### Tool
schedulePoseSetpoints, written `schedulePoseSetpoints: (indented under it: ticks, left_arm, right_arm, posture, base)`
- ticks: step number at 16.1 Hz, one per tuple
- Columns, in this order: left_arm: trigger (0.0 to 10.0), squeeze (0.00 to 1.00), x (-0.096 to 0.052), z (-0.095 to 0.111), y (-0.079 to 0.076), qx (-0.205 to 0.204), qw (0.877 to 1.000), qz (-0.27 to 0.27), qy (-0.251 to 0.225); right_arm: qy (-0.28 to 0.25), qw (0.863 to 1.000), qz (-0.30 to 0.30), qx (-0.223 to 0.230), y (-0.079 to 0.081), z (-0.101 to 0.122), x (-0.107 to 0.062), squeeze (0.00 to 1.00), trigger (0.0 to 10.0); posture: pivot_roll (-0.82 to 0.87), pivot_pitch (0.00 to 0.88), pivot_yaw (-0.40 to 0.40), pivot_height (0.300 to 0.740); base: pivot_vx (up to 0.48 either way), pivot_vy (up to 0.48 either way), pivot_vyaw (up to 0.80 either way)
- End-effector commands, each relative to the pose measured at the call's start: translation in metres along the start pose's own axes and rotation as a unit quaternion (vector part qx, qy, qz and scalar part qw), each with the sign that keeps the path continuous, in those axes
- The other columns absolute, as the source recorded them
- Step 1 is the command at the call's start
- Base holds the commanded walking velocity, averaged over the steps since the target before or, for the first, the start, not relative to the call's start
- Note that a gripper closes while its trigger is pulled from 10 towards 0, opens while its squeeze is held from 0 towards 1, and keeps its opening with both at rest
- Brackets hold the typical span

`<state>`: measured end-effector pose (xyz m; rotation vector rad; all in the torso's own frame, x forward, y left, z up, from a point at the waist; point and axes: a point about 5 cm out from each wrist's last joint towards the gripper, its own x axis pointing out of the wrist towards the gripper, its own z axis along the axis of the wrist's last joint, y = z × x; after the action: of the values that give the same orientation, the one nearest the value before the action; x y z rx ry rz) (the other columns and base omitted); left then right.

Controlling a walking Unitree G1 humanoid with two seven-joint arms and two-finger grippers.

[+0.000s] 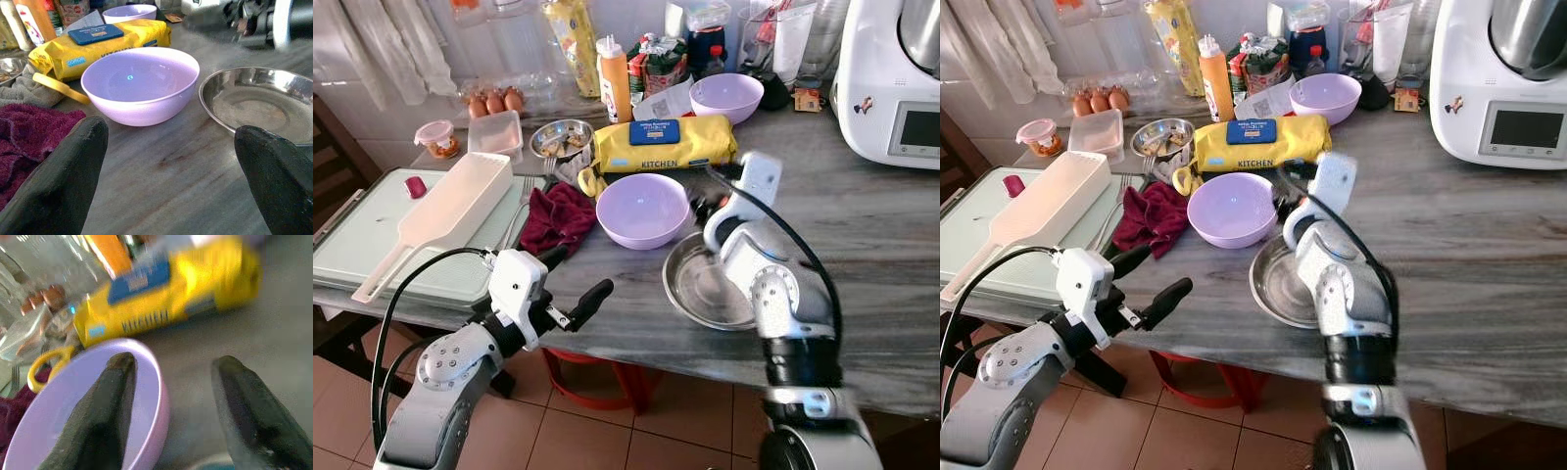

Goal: Setting the table

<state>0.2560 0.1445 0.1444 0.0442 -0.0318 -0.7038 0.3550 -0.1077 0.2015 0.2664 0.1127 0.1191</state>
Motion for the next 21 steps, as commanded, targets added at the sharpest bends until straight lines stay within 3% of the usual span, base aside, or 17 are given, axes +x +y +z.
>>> schedulePoseSetpoints:
  ticks: [1,4,10,11,15,21]
  left_arm:
    - [10.0,0.0,-0.001,0.0,0.004,0.004,1.0,0.009,0.003]
    - [10.0,0.0,0.0,0.0,0.003,0.003,1.0,0.011,-0.001]
    - [10.0,0.0,0.003,-0.001,0.0,-0.004,1.0,0.01,-0.008]
    - [10.0,0.0,0.004,-0.001,-0.002,-0.009,1.0,0.01,-0.011]
    - [10.0,0.0,0.004,-0.001,-0.004,-0.011,1.0,0.008,-0.011]
    - [10.0,0.0,0.002,-0.001,-0.004,-0.011,1.0,0.011,-0.01]
  right_arm:
    - [-0.023,0.999,0.014,-0.037,0.008,0.004,-0.005,1.0,10.0]
    - [-0.058,0.996,0.019,-0.067,0.004,0.008,-0.018,1.0,10.0]
    - [-0.087,0.984,0.011,-0.153,-0.008,-0.006,-0.056,1.0,10.0]
    - [-0.056,0.986,0.009,-0.155,-0.012,-0.019,-0.062,1.0,10.0]
    - [0.006,0.986,0.003,-0.169,-0.021,-0.035,-0.065,1.0,10.0]
    - [0.074,0.989,0.004,-0.125,-0.023,-0.045,-0.062,1.0,10.0]
  posture:
    - [-0.1,0.091,0.108,0.74]
    - [-0.11,0.088,0.107,0.74]
    - [-0.13,0.084,0.111,0.74]
    - [-0.13,0.086,0.113,0.74]
    - [-0.14,0.093,0.111,0.74]
    - [-0.13,0.098,0.109,0.74]
  base:
    - [0.0,0.0,0.0]
    - [0.0,0.0,0.0]
    - [0.0,0.0,0.0]
    - [0.0,0.0,0.0]
    - [0.0,0.0,0.0]
    - [0.0,0.0,0.0]
